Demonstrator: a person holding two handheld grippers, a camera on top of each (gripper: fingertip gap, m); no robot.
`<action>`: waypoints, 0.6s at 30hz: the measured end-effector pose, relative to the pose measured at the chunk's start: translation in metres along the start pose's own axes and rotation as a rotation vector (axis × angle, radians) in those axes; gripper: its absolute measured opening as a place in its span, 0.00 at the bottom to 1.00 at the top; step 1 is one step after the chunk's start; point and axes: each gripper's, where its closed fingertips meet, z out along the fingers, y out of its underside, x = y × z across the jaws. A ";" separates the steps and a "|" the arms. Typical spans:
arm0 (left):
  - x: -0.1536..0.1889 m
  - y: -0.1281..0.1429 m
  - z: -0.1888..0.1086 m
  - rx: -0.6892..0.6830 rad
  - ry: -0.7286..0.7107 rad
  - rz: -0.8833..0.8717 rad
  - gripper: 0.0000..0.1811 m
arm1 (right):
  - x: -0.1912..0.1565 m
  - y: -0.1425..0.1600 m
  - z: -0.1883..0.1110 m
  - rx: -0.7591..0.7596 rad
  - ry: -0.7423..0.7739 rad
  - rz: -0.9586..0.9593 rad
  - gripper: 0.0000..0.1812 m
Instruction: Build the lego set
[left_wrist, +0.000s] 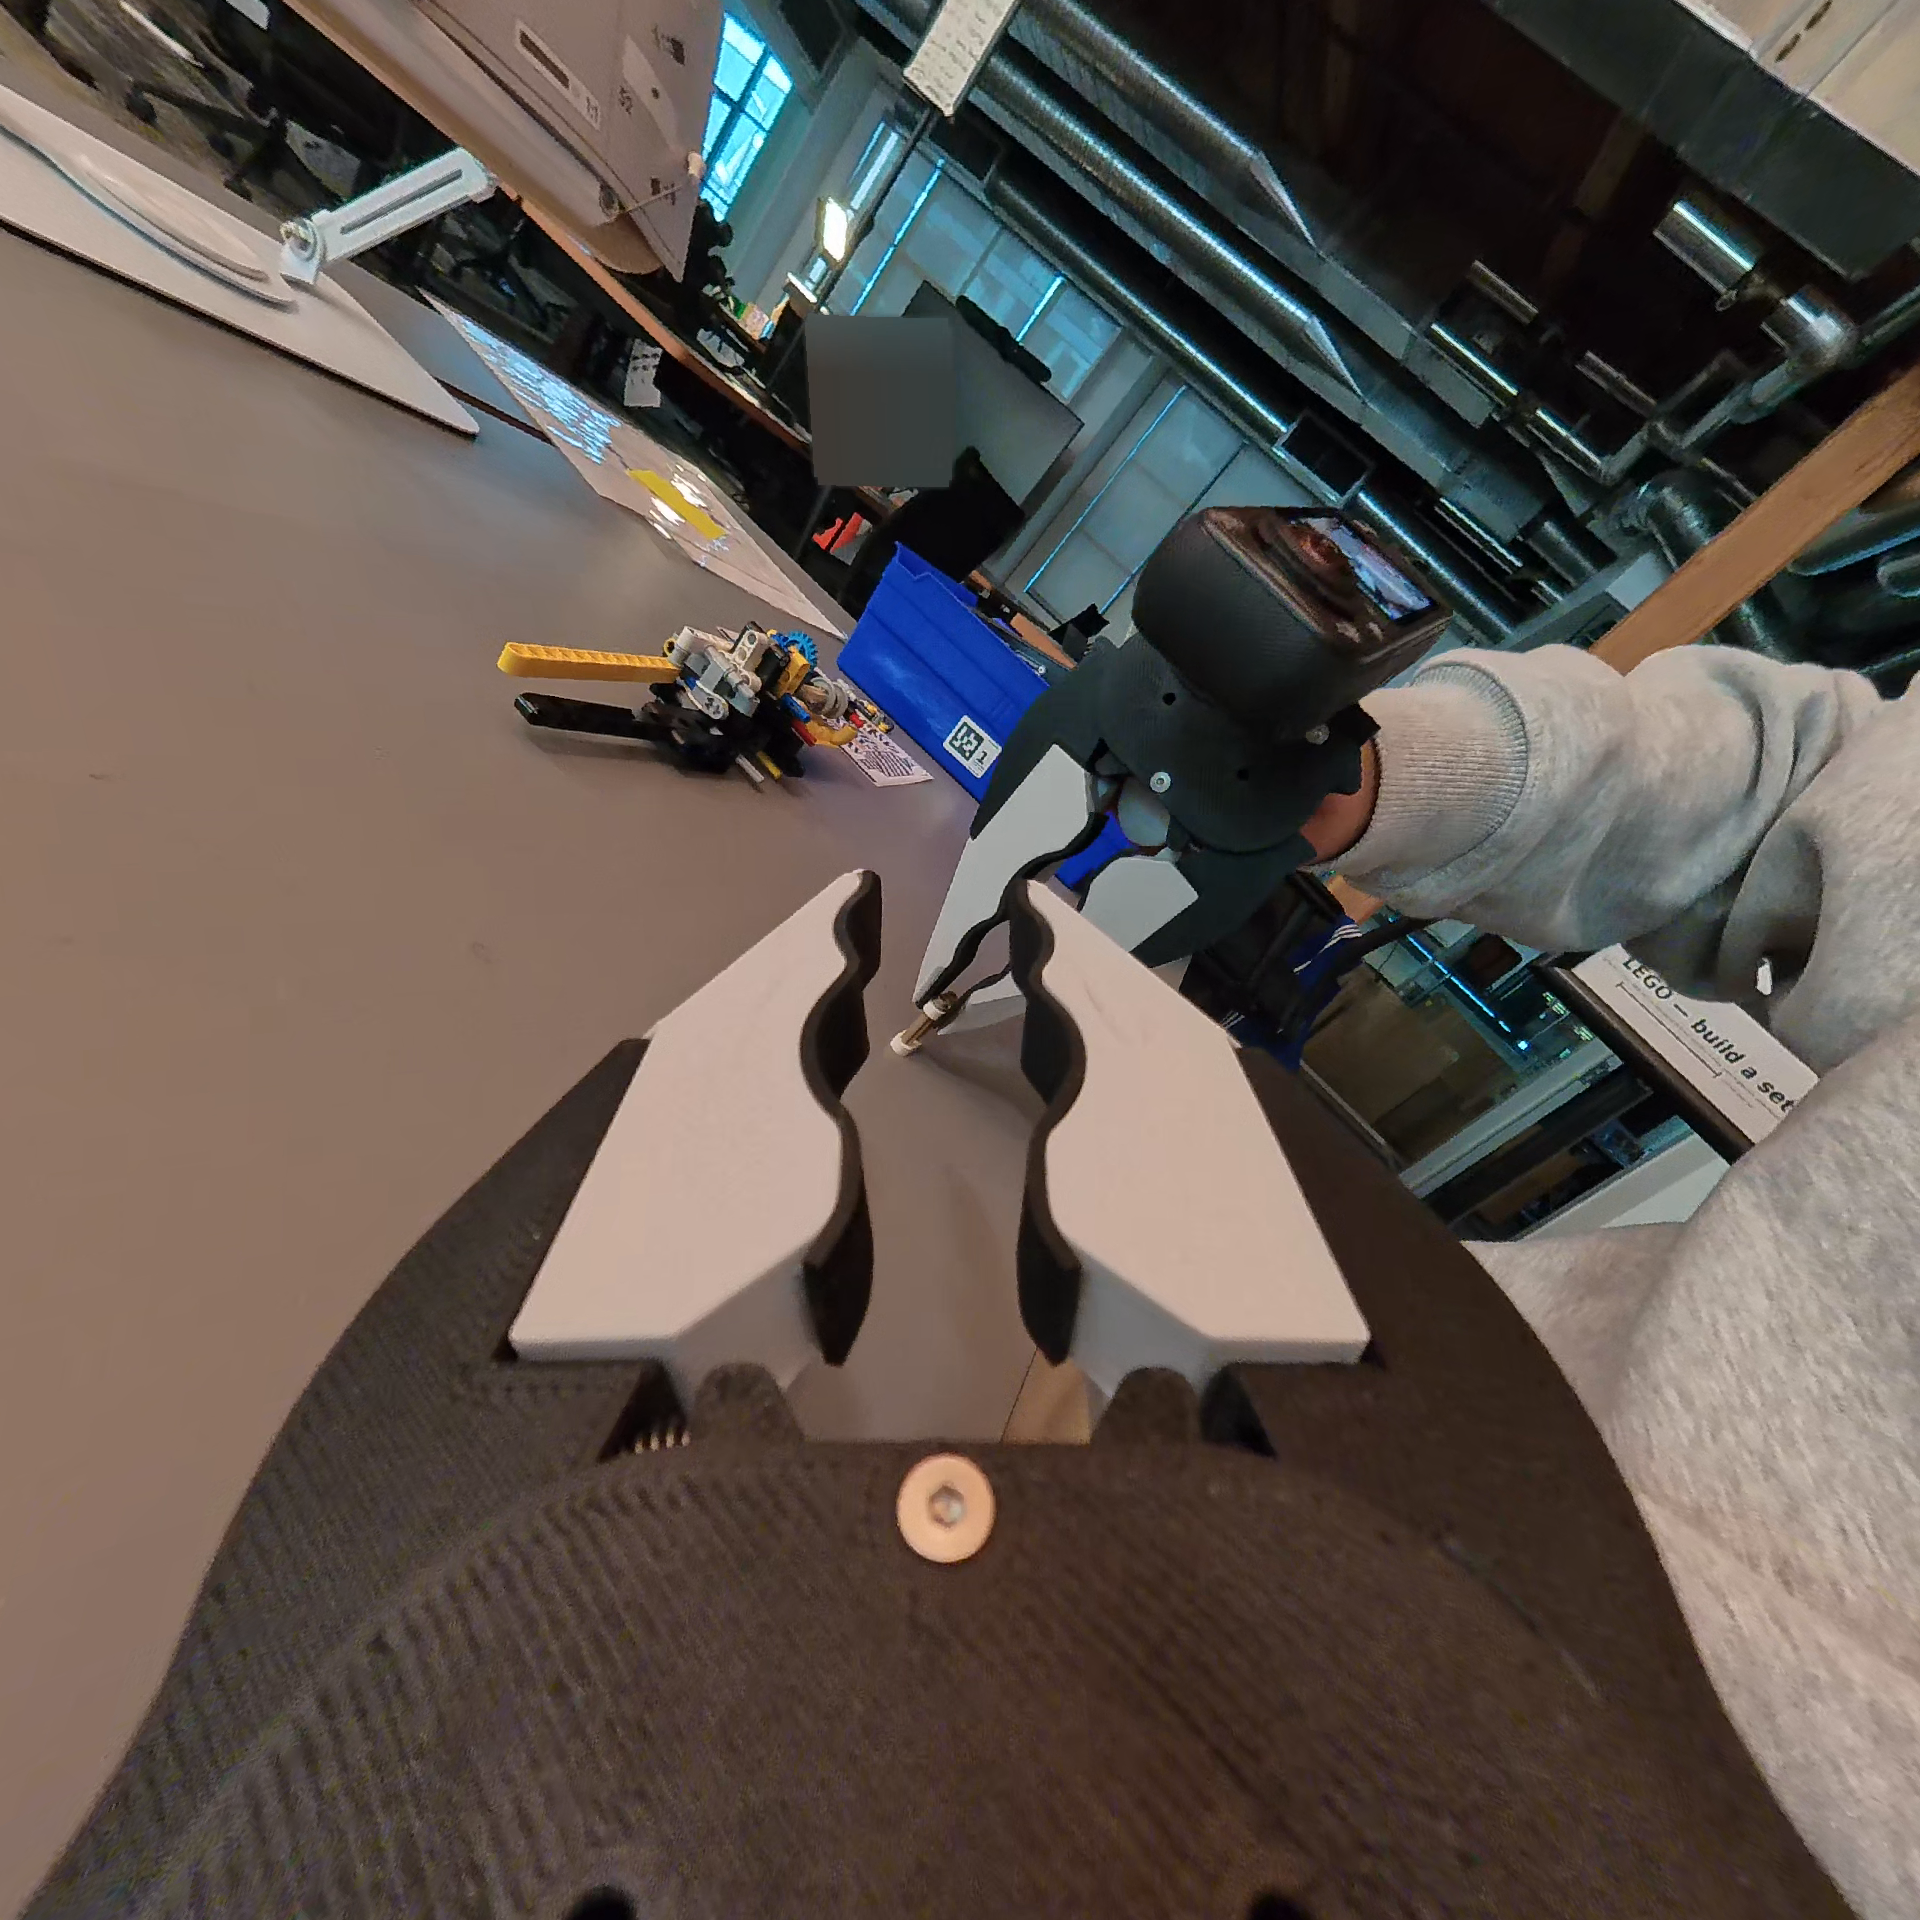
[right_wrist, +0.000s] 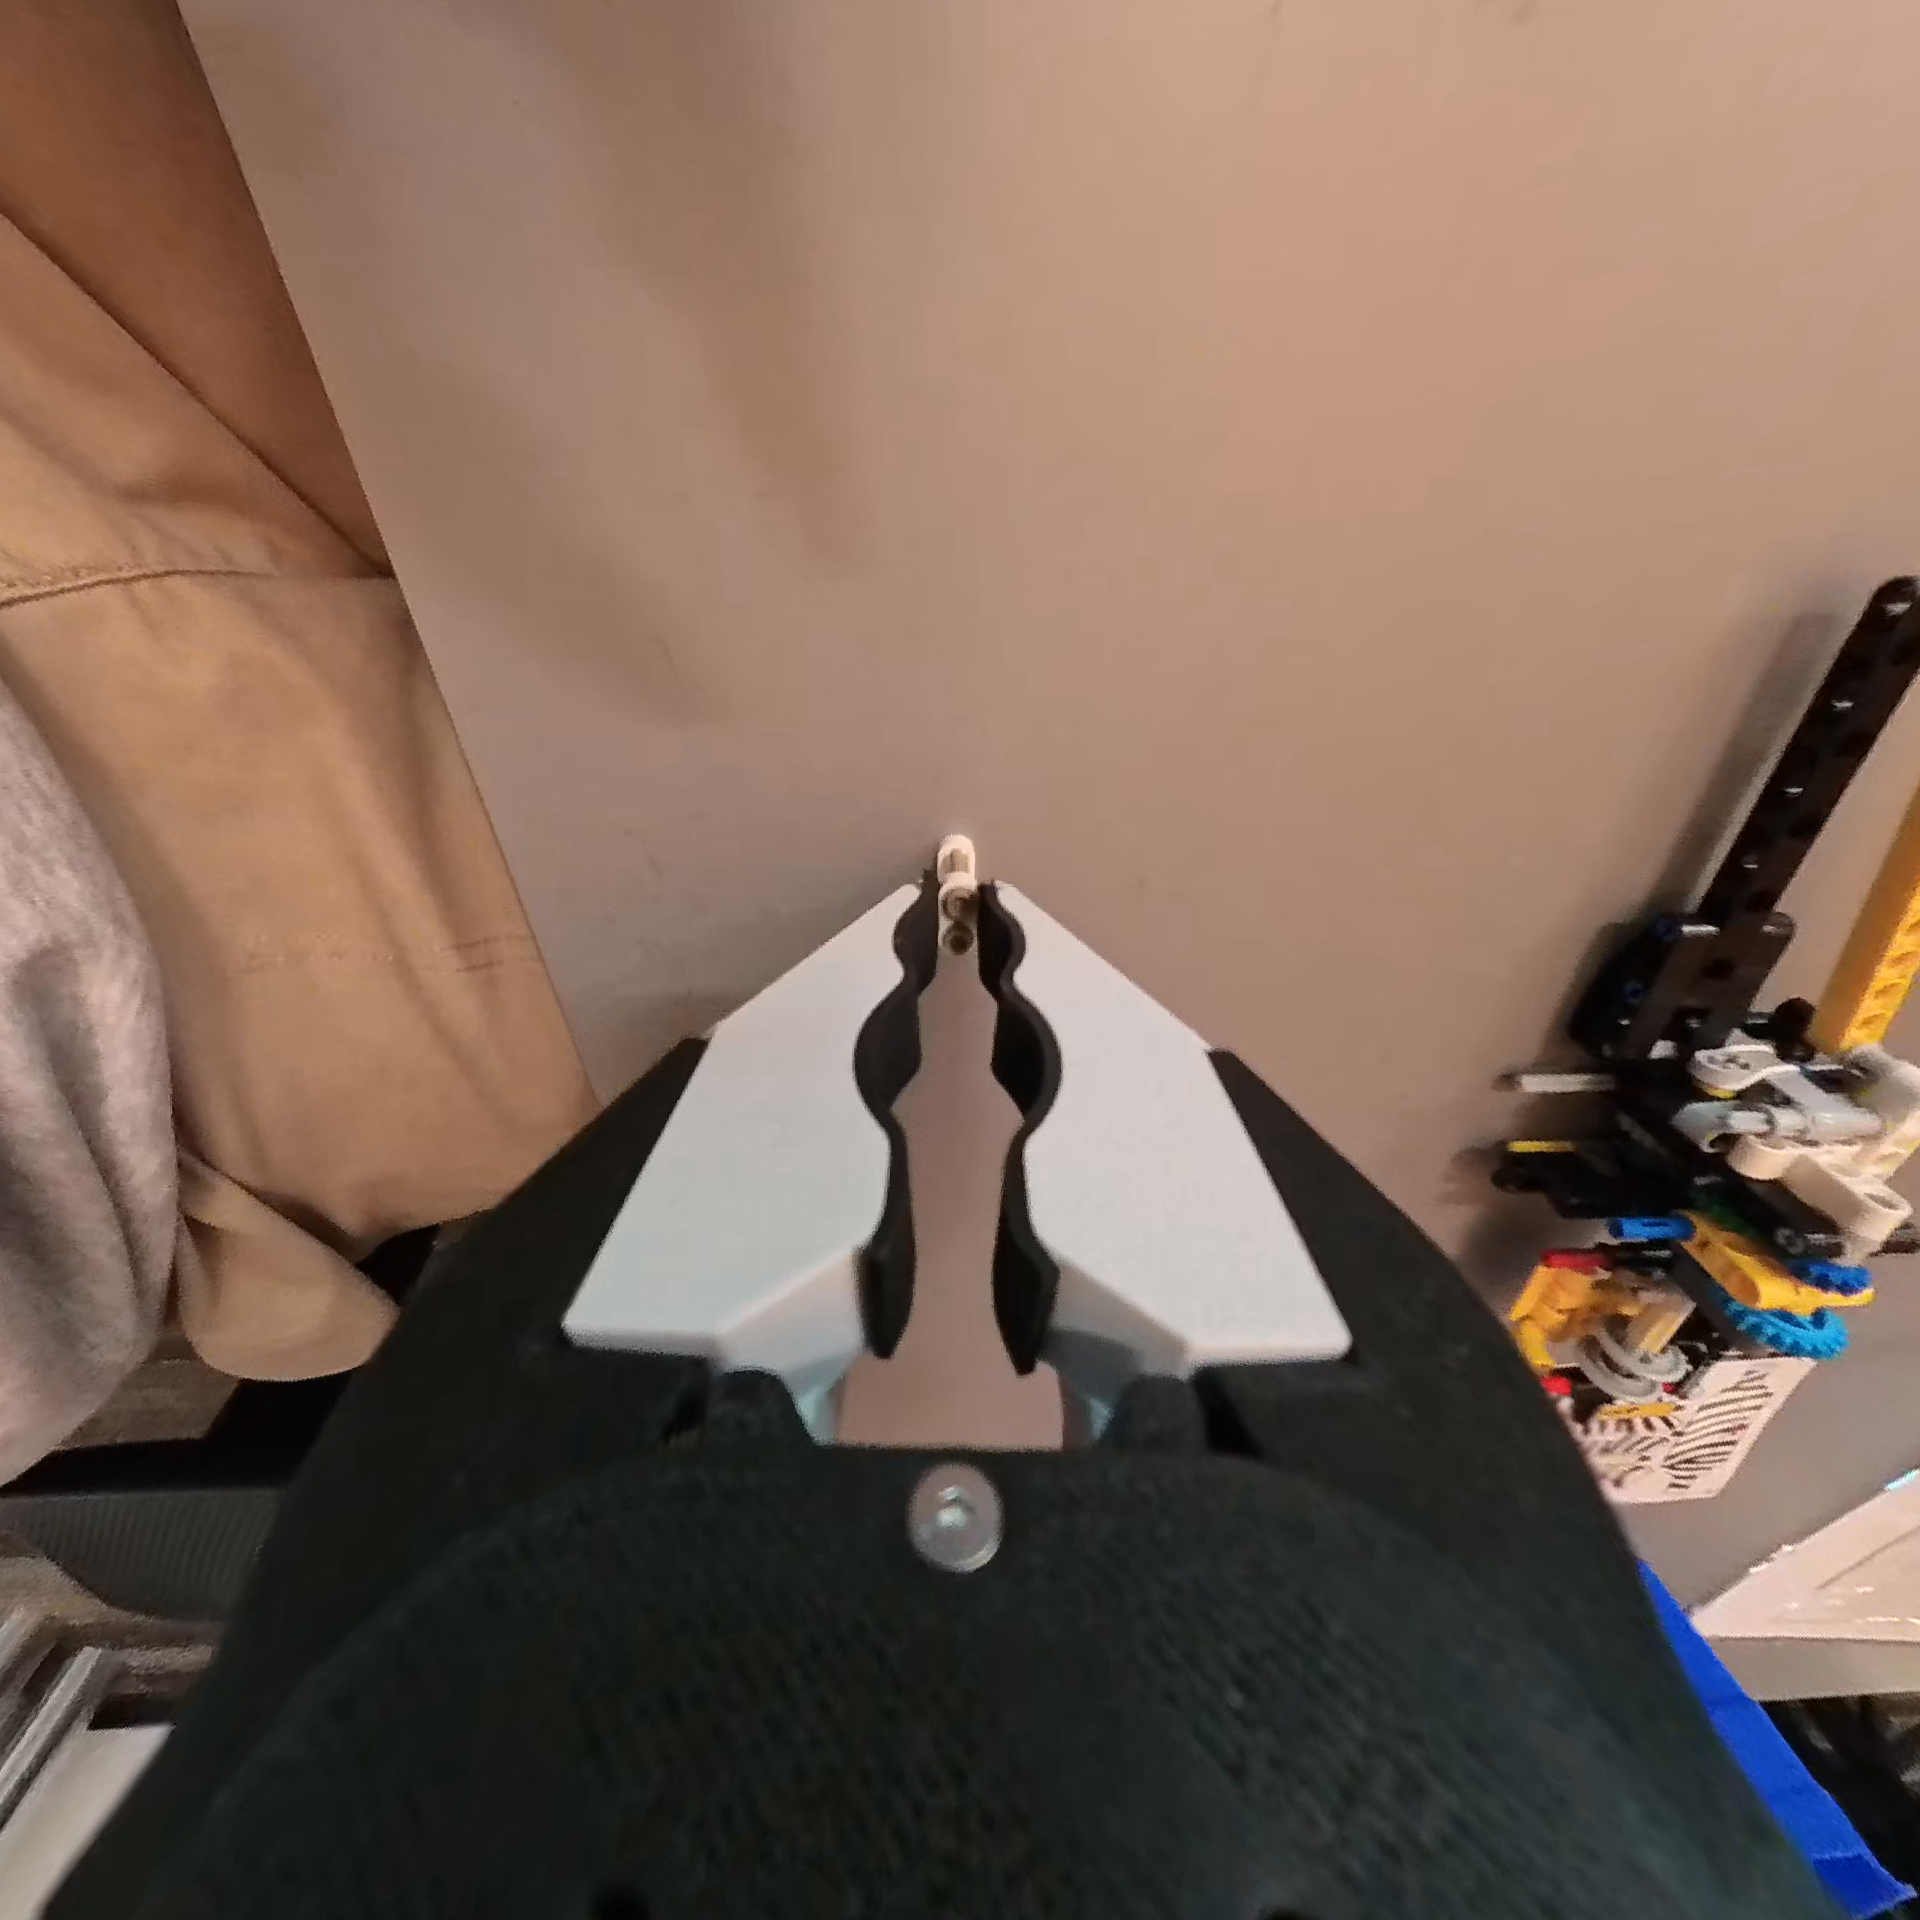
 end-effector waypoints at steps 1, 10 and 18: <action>0.000 0.000 0.000 0.000 -0.001 0.001 0.12 | 0.000 0.000 0.000 -0.004 0.003 -0.004 0.04; 0.000 0.000 0.000 0.000 -0.001 0.007 0.12 | 0.000 0.000 0.000 0.011 -0.006 0.011 0.04; 0.001 0.001 -0.001 -0.006 -0.004 0.019 0.12 | 0.001 -0.001 0.001 0.032 -0.006 0.039 0.04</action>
